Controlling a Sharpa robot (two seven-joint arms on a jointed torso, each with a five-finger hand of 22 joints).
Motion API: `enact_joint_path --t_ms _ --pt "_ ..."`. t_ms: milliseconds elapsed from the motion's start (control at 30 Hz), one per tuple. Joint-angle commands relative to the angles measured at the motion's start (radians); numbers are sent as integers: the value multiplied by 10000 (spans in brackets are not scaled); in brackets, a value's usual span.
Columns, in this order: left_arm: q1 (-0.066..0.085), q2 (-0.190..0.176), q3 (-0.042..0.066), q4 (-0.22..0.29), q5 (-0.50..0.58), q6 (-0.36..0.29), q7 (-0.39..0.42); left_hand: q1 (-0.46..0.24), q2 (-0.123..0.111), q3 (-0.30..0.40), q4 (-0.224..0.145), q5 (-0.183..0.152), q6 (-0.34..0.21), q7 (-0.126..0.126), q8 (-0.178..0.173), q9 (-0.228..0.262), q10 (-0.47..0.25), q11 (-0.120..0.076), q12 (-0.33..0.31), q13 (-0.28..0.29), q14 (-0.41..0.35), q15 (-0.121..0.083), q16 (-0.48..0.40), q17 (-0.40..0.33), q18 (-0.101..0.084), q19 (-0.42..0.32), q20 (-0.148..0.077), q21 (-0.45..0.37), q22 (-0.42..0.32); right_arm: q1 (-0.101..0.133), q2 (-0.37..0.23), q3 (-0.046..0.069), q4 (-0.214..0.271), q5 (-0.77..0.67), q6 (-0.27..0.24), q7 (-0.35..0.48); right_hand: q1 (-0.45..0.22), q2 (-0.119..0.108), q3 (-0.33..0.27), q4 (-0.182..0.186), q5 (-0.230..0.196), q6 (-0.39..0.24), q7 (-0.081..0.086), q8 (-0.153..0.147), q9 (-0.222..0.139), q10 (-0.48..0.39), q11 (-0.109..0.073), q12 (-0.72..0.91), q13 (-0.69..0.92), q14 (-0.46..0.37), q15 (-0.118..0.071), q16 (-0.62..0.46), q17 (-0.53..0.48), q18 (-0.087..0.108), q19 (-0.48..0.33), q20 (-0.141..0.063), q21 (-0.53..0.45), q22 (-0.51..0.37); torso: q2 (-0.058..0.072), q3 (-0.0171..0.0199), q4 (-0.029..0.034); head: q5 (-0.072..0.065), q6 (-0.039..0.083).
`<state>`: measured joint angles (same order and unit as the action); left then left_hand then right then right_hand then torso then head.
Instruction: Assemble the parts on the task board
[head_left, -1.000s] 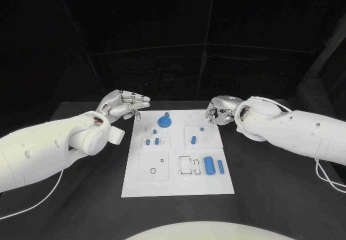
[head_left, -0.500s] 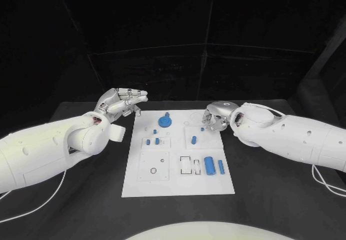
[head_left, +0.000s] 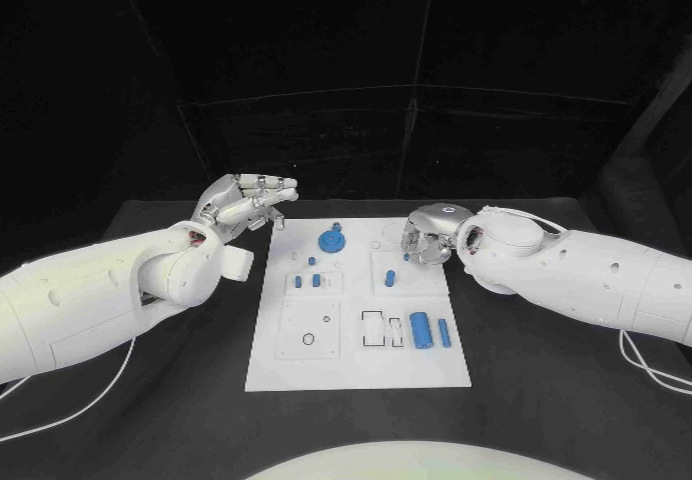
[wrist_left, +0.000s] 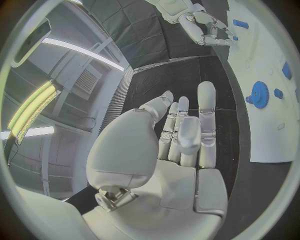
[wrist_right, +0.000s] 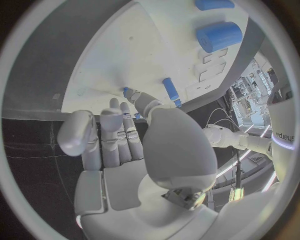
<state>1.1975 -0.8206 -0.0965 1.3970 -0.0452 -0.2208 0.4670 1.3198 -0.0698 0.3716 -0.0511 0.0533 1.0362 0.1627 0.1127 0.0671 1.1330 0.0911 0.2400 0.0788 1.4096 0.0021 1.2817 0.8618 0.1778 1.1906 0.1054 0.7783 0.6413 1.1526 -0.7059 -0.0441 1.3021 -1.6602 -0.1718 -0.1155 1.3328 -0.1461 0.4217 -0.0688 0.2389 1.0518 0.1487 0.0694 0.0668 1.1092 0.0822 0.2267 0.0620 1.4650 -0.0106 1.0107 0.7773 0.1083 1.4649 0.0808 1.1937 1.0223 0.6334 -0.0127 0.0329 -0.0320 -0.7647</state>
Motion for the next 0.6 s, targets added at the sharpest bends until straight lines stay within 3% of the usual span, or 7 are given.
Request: enact_joint_path --t_ms 33,600 --pt "8 17 5 3 72 164 125 -75 -3 45 20 -2 -28 51 -36 -9 52 -17 57 11 -72 17 -43 -9 54 -54 7 -44 -9 8 53 3 -19 -50 220 127 98 -16 93 -4 46 -57 -4 -19 12 -4 -4 -37 10 222 37 96 52 -143 -7 62 88 54 4 0 -10 13 -8" --pt "8 40 5 -46 72 131 53 -64 -14 47 8 -1 -45 60 -38 -10 48 -11 68 13 -77 23 -51 -27 52 -56 10 -51 -12 -83 225 3 -156 -15 961 -15 170 121 300 -68 -2 258 -60 71 47 318 -88 102 39 218 -29 677 590 -213 31 58 636 729 0 0 -8 36 -62"
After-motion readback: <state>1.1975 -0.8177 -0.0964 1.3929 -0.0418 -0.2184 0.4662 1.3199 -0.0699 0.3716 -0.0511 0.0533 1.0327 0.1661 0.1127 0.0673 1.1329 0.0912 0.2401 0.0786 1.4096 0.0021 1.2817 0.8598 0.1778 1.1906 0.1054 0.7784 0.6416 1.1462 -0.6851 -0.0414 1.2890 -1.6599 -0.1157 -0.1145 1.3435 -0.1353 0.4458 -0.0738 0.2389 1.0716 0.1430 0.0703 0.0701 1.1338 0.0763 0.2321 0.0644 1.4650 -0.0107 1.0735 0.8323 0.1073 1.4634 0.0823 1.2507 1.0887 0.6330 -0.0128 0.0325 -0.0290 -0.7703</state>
